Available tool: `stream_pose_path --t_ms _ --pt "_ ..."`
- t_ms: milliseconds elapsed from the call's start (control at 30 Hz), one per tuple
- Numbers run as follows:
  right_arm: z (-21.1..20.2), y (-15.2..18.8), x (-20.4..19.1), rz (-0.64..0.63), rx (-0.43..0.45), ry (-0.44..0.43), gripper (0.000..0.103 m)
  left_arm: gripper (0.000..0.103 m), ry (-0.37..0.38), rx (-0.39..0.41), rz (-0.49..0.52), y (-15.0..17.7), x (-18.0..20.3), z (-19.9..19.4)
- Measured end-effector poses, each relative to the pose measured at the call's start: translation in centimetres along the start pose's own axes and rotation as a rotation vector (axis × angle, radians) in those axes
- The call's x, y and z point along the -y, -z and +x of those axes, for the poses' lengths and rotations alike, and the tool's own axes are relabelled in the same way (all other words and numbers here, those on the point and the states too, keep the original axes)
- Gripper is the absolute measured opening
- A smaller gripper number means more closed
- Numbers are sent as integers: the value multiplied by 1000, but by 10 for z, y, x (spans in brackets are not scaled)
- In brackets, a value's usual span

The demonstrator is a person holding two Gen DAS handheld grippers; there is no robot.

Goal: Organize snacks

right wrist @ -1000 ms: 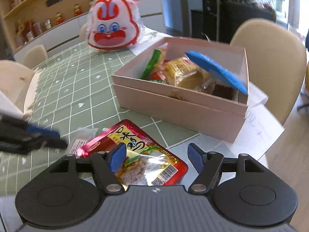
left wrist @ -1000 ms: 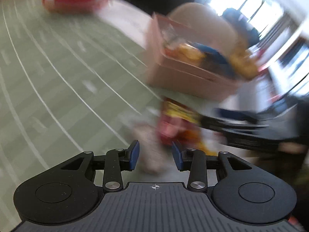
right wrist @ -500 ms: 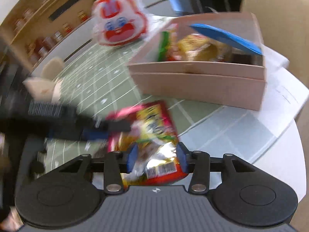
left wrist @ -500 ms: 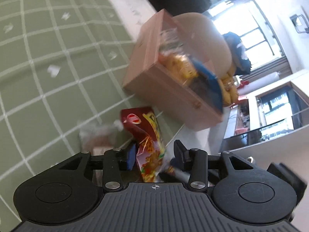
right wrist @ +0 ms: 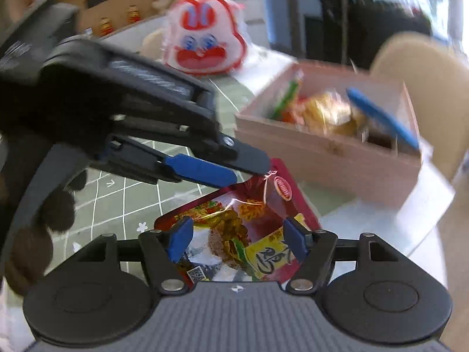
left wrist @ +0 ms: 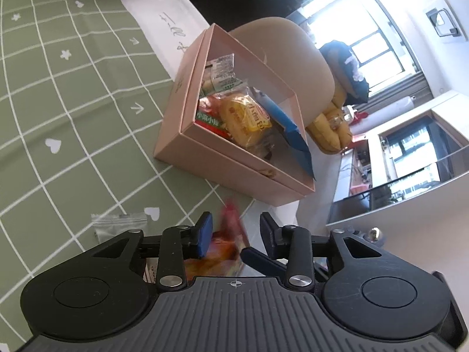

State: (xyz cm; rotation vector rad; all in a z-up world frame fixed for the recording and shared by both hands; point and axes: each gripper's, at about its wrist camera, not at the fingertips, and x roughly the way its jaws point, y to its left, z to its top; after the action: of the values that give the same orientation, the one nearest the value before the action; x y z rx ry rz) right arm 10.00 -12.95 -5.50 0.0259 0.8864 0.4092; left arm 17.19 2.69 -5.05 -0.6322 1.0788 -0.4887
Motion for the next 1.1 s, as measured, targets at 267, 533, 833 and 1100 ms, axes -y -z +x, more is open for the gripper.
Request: stream_pose_path --t_ms 267,533,833,1100 --pt "-8 18 35 101 -19 54 69 38 -119 -55 158 17 -5 12" --pt "-10 40 40 111 -46 -9 51 39 -121 -87 291 22 2 22" --pt "-10 41 38 91 -18 -73 49 46 -54 -142 276 10 12 32" --pt "5 21 26 128 16 -228 58 46 0 -61 267 3 34 -13"
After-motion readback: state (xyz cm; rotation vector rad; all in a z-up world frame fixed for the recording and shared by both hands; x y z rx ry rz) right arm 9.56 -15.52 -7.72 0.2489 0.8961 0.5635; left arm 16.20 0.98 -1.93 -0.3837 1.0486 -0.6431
